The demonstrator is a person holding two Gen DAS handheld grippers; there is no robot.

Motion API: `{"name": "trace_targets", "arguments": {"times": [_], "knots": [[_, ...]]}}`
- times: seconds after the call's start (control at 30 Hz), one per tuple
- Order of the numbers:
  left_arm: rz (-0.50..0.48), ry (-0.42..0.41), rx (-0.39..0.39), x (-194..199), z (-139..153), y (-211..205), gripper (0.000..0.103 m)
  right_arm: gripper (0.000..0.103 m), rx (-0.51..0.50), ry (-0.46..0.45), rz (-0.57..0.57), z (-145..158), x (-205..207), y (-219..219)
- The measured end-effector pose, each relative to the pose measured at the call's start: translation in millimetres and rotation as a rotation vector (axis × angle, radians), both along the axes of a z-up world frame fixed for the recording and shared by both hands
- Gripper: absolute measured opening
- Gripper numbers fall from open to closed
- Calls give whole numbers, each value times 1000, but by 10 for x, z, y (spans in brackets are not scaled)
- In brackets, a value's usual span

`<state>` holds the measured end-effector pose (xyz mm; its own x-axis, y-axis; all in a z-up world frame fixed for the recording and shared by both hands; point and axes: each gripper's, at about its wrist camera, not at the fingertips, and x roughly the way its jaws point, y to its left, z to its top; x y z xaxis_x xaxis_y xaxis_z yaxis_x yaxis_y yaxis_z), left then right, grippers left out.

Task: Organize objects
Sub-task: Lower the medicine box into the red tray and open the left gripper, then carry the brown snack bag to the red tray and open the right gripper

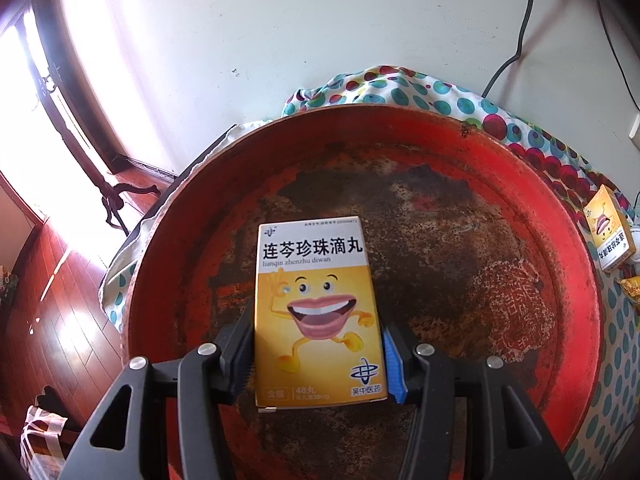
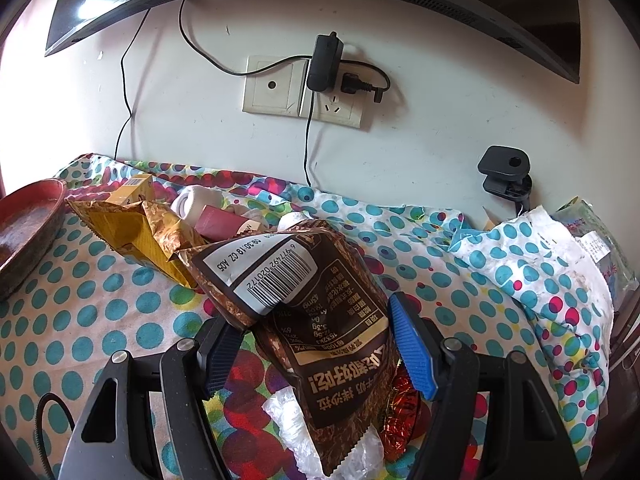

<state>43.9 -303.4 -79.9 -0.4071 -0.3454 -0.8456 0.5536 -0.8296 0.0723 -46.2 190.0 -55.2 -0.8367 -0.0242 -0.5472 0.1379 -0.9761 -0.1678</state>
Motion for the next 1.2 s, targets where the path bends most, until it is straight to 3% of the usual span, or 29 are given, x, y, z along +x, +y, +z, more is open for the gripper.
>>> {"name": "trace_targets", "arguments": {"times": [0.3,0.53,0.7,1.2], "knots": [[-31,25,-32,-18,89,116,60,68,-20,15,-10,15,17,28],[-17,28,-20,-10,87,91,61,68,-34,58,-5,54,88,40],[-28,45,-23,-15,123,124,61,68,-48,38,5,60,88,44],[-70,64,-29,-47,198,248,61,68,-62,98,74,654,265,-240]]}}
